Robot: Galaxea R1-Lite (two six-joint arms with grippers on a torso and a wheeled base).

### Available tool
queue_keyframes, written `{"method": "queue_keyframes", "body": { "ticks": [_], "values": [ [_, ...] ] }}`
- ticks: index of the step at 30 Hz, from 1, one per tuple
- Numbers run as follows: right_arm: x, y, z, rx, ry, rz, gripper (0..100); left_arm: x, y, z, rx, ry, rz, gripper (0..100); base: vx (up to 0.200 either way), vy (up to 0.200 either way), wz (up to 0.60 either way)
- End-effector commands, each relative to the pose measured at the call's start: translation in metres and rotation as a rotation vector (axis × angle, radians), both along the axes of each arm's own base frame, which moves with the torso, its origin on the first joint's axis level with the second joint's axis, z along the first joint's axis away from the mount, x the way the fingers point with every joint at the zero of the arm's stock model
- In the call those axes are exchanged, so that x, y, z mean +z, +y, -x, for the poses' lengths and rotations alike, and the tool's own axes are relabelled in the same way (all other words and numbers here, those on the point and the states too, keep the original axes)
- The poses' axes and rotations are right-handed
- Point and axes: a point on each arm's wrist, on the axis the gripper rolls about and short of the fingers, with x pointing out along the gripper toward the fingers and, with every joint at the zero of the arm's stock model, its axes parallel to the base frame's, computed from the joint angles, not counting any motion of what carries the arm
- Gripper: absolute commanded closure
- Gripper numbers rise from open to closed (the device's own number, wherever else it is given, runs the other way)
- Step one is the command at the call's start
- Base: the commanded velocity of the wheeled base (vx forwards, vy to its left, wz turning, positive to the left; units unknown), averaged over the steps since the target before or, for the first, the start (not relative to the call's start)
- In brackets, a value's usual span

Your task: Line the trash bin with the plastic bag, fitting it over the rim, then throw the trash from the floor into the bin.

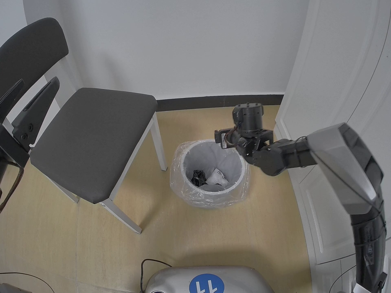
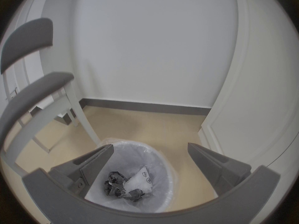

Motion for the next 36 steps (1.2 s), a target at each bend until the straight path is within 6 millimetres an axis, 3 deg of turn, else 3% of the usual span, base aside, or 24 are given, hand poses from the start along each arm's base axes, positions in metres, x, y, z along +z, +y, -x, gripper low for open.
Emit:
{"method": "queue_keyframes", "body": {
  "ticks": [1,2,4,5,9,13,14,15,19,25,30,36],
  "values": [
    [0.113,-0.073,0.074,-0.061,-0.138,-0.111,0,-0.003,-0.001,-0.003,0.002,0.019,0.003,0,0.0,0.0,0.0],
    [0.128,-0.09,0.092,-0.055,-0.173,-0.13,0,-0.004,-0.004,-0.007,0.003,0.037,-0.01,0,0.0,0.0,0.0],
    [0.134,-0.096,0.101,-0.049,-0.188,-0.139,0,-0.005,-0.005,-0.009,0.009,0.044,-0.015,0,0.0,0.0,0.0],
    [0.147,-0.113,0.126,-0.032,-0.232,-0.16,0,-0.004,-0.003,-0.014,0.045,0.05,-0.02,0,0.0,0.0,0.0],
    [0.158,-0.141,0.169,-0.026,-0.277,-0.179,0,-0.004,0.009,-0.031,0.18,0.092,-0.044,0,0.0,0.0,0.0],
    [0.158,-0.166,0.206,-0.05,-0.29,-0.181,0,-0.008,0.023,-0.044,0.282,0.132,-0.043,0,0.0,0.0,0.0],
    [0.158,-0.166,0.206,-0.05,-0.29,-0.181,0,-0.008,0.023,-0.044,0.282,0.132,-0.043,0,0.0,0.0,0.0],
    [0.155,-0.177,0.222,-0.069,-0.292,-0.183,0,-0.01,0.028,-0.046,0.304,0.149,-0.027,0,0.0,0.0,0.0],
    [0.149,-0.194,0.255,-0.096,-0.307,-0.193,0,-0.015,0.037,-0.046,0.352,0.174,-0.011,0,0.0,0.0,0.0],
    [0.147,-0.21,0.303,-0.102,-0.368,-0.22,0,-0.019,0.045,-0.032,0.38,0.16,-0.001,0,0.0,0.0,0.0],
    [0.146,-0.223,0.343,-0.106,-0.446,-0.246,0,-0.019,0.052,-0.006,0.382,0.105,0.016,0,0.0,0.0,0.0],
    [0.146,-0.235,0.371,-0.137,-0.524,-0.259,0,-0.017,0.058,0.017,0.381,0.077,0.03,0,0.0,0.0,0.0]
  ]
}}
